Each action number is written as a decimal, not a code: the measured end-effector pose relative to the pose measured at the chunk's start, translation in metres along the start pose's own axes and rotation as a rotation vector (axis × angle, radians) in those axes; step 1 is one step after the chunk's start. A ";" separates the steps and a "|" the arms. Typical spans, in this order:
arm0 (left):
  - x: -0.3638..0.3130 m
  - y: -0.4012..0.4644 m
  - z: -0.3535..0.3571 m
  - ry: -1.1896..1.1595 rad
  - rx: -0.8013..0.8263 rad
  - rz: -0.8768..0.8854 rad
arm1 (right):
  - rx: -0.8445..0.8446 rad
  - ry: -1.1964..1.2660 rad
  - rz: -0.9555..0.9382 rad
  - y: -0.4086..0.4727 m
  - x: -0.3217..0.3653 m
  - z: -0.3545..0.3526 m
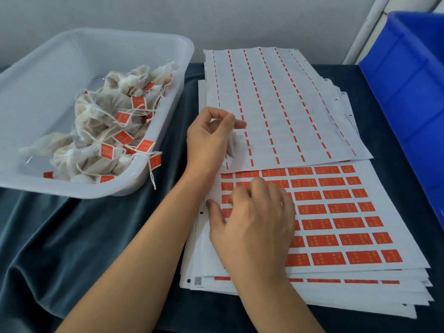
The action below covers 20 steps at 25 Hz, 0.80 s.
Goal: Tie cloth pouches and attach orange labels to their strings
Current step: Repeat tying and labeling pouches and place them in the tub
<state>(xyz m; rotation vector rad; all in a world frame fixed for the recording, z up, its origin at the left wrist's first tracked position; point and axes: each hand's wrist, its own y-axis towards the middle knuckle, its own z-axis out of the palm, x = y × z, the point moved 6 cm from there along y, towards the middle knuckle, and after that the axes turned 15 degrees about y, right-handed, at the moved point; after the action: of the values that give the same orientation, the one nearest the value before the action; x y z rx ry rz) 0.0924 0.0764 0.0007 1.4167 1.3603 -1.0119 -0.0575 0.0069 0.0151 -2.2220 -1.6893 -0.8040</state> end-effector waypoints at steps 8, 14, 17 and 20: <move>-0.004 -0.001 0.001 0.002 -0.007 0.014 | -0.082 0.176 0.026 0.001 -0.005 -0.002; -0.012 -0.003 0.001 0.010 -0.021 0.067 | -0.122 0.212 0.009 0.001 -0.003 -0.002; -0.014 -0.003 0.002 0.018 -0.016 0.097 | -0.130 0.221 -0.015 0.005 -0.005 -0.005; -0.013 -0.004 0.003 0.014 -0.017 0.095 | -0.130 0.266 -0.013 0.009 -0.008 -0.008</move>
<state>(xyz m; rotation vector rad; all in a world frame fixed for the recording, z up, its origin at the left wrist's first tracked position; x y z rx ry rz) 0.0876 0.0702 0.0123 1.4643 1.2963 -0.9287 -0.0527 -0.0061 0.0183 -2.0734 -1.5656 -1.1846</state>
